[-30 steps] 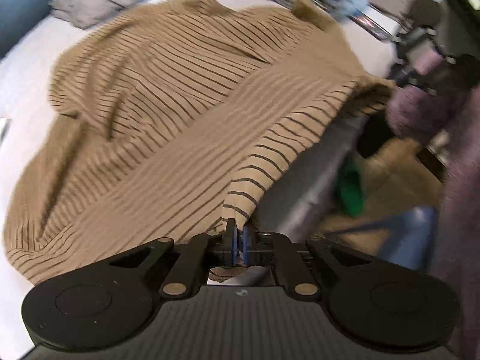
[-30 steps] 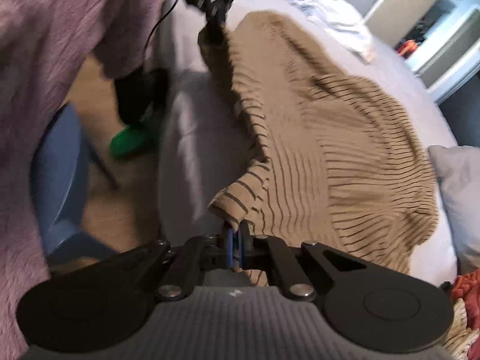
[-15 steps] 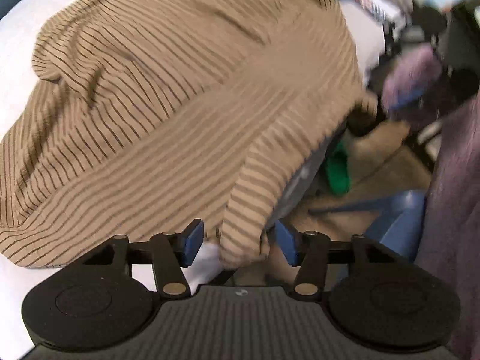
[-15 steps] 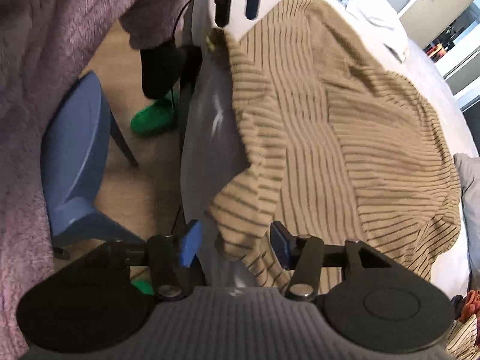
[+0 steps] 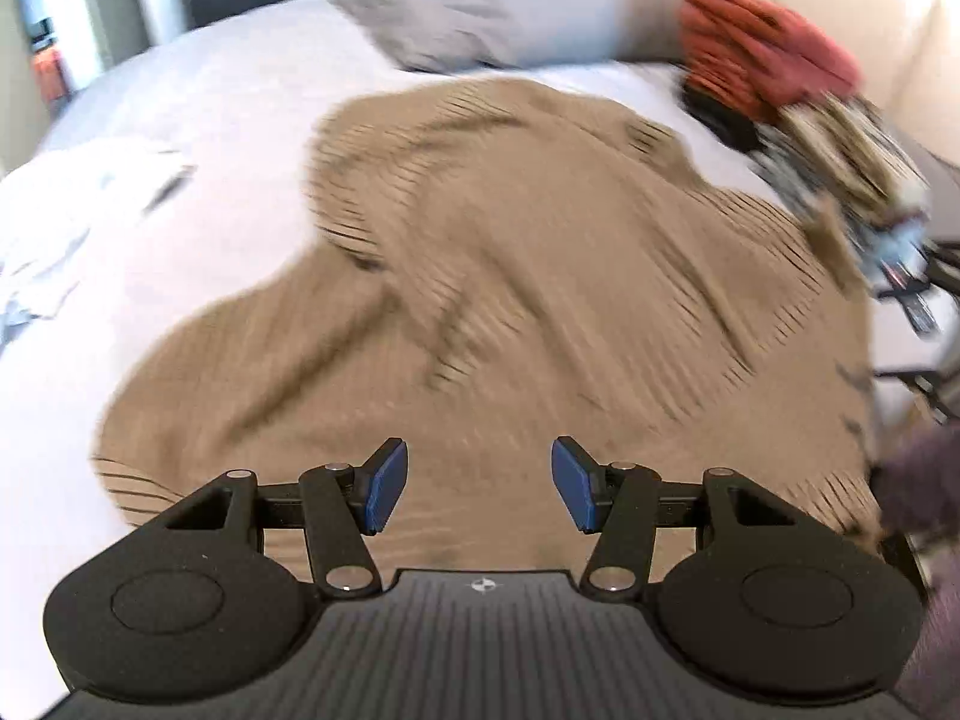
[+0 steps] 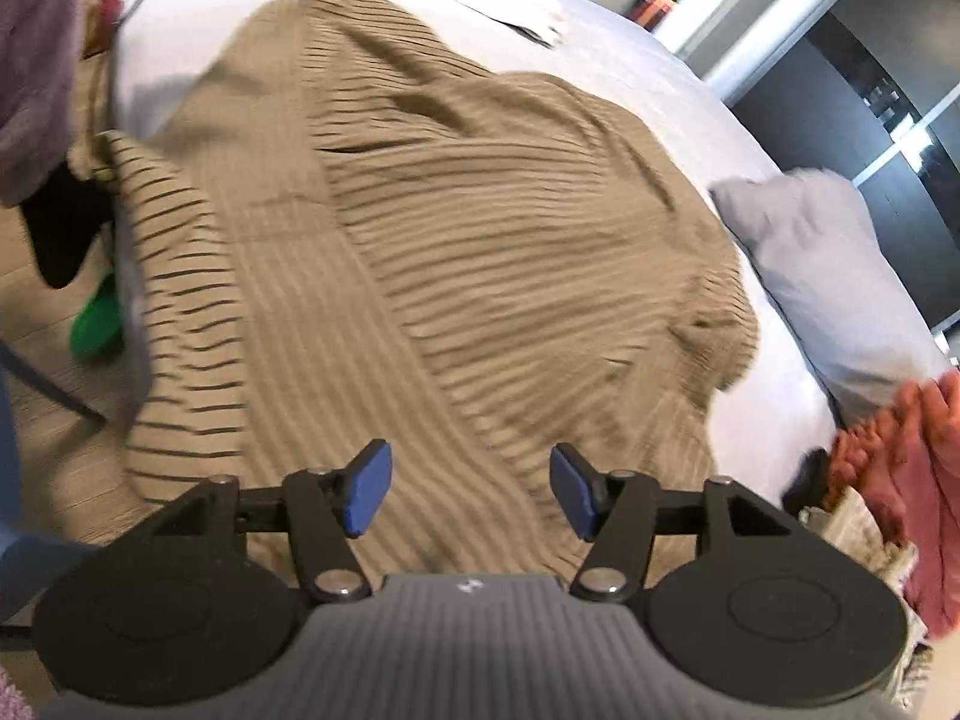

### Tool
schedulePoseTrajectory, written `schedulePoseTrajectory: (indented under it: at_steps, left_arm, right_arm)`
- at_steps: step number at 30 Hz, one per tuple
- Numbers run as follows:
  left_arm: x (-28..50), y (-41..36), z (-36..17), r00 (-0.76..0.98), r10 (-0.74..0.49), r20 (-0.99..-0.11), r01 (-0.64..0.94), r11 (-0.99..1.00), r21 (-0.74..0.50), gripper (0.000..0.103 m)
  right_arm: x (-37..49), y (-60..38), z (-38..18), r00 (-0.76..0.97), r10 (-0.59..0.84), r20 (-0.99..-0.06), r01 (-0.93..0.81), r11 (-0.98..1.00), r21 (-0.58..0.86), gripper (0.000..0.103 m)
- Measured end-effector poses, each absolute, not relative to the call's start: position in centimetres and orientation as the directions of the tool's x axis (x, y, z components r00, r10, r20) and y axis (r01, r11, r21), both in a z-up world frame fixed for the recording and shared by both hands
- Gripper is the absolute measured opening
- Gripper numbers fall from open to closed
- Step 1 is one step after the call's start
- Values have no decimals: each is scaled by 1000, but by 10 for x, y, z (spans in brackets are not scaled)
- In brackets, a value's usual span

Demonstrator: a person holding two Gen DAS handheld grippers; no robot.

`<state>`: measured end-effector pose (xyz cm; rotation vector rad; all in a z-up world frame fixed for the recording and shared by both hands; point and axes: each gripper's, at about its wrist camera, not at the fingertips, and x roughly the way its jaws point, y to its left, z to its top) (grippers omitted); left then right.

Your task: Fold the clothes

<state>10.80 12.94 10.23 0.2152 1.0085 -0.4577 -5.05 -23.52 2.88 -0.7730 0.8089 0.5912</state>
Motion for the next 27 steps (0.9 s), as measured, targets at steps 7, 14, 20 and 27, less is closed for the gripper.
schedulePoseTrajectory:
  at_steps: [7, 14, 20, 27]
  left_arm:
    - [168, 146, 98, 531, -136, -836, 371, 925, 85, 52]
    - [226, 143, 71, 550, -98, -829, 369, 919, 136, 53]
    - [271, 136, 29, 517, -103, -850, 421, 895, 148, 53]
    - [306, 138, -14, 476, -156, -866, 468, 878, 99, 53]
  right_arm:
    - [14, -264, 42, 548, 98, -830, -602, 735, -311, 65]
    - [92, -293, 37, 522, 52, -851, -480, 843, -242, 66]
    - [164, -317, 25, 524, 87, -847, -346, 931, -118, 64]
    - [228, -317, -12, 514, 136, -847, -338, 939, -54, 64]
